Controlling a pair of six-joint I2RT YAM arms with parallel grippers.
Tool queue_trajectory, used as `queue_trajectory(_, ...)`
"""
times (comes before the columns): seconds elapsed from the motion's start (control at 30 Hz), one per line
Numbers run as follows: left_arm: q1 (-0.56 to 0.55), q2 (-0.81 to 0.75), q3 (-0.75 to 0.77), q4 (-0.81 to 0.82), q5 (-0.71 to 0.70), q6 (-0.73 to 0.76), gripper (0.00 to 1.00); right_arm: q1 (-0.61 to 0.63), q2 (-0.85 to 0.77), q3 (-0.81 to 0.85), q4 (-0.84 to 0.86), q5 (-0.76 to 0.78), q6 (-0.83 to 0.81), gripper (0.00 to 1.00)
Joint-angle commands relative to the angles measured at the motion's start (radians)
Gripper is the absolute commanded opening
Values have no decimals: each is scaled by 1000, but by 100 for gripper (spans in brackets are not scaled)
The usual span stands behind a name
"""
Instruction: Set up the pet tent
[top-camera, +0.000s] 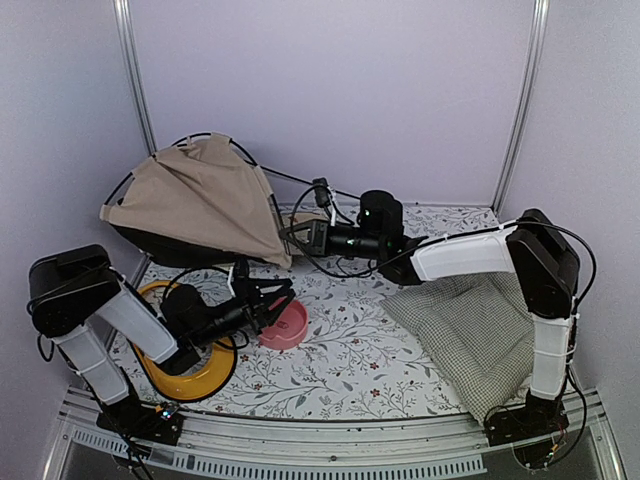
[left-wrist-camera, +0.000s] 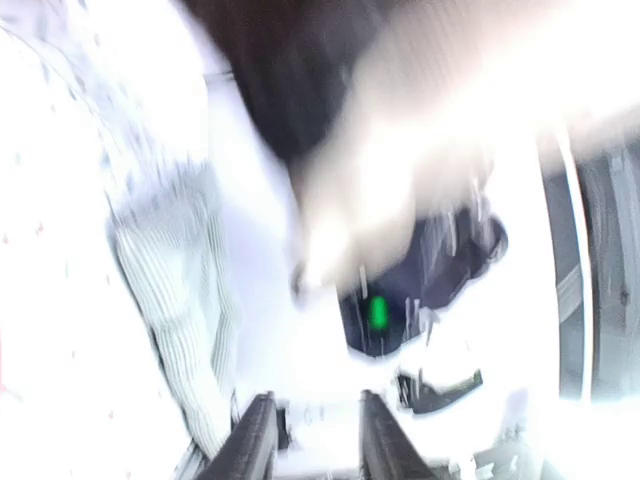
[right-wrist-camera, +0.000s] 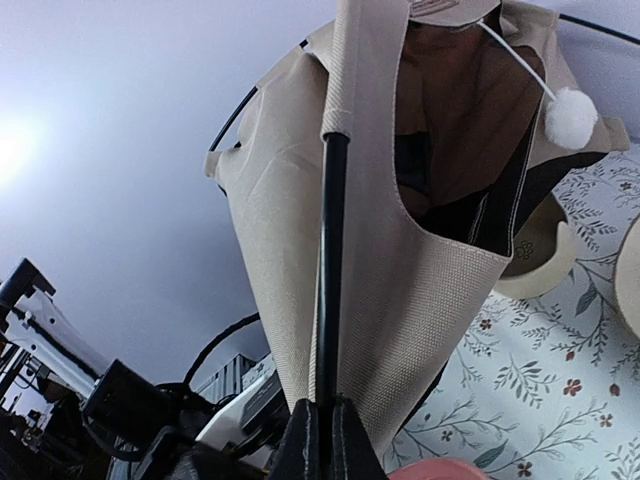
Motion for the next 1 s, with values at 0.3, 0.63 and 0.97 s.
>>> queue_trajectory(0.3,-66,-642,58,-966,-161,350,59,-45,-74,33,11,49,-66,0)
queue_trajectory(0.63,-79,-748,390,-1530,-408,580,64,13,-95,52,-67,107,-211,0)
queue_trajectory(0.97,-15,-536,815,-1846,-629,756,70,118,-145,56,-180,283,-472,0)
